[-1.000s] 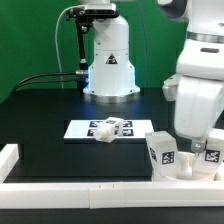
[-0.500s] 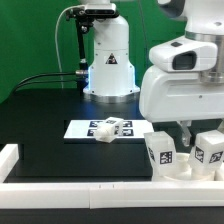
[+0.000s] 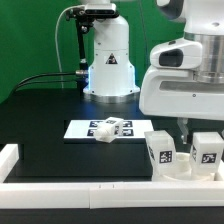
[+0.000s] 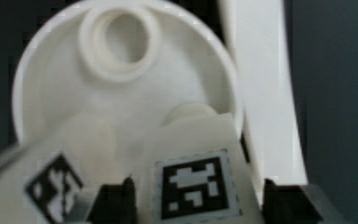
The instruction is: Assemble stool
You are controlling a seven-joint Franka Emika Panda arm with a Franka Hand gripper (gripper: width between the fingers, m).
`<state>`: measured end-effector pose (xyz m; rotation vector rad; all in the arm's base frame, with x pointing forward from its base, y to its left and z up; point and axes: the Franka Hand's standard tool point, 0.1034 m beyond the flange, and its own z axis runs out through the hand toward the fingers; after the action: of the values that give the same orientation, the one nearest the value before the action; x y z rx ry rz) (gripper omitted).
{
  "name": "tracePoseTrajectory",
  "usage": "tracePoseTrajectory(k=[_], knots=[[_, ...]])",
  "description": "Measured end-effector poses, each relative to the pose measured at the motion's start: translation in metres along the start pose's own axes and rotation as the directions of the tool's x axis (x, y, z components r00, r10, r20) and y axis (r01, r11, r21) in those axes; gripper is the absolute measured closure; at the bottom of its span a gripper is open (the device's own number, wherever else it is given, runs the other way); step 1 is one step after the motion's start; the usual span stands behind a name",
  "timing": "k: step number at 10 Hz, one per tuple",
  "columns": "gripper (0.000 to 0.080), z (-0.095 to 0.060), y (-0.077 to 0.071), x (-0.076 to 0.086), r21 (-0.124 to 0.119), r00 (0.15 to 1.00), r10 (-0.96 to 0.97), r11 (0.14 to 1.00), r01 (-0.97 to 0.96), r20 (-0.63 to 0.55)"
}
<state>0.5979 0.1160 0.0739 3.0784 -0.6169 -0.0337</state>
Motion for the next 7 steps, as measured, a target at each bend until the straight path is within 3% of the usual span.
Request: tracePoseTrajectory(k=[1,2,5,6,7], knots=[[0.0459,0.0023,-0.0003,-0.0018,0.025,0.972,0.235,0.972,-0.235,0.000],[0.0459,0.0036,0.0002,-0.0019,0.045,0.937,0.349,0.936,-0.348,0.001],[0.0459,0.0039,-0.0011,-0.0030,0.051,0.878,0.479,0.876,-0.479,0.017],[0.0459,0.0040,-0.0028,-0.0043,0.054,0.797,0.602,0.795,-0.604,0.039],[0.0459,0.0038,-0.0045,-0.0044,0.055,0.650,0.756,0.647,-0.760,0.076]])
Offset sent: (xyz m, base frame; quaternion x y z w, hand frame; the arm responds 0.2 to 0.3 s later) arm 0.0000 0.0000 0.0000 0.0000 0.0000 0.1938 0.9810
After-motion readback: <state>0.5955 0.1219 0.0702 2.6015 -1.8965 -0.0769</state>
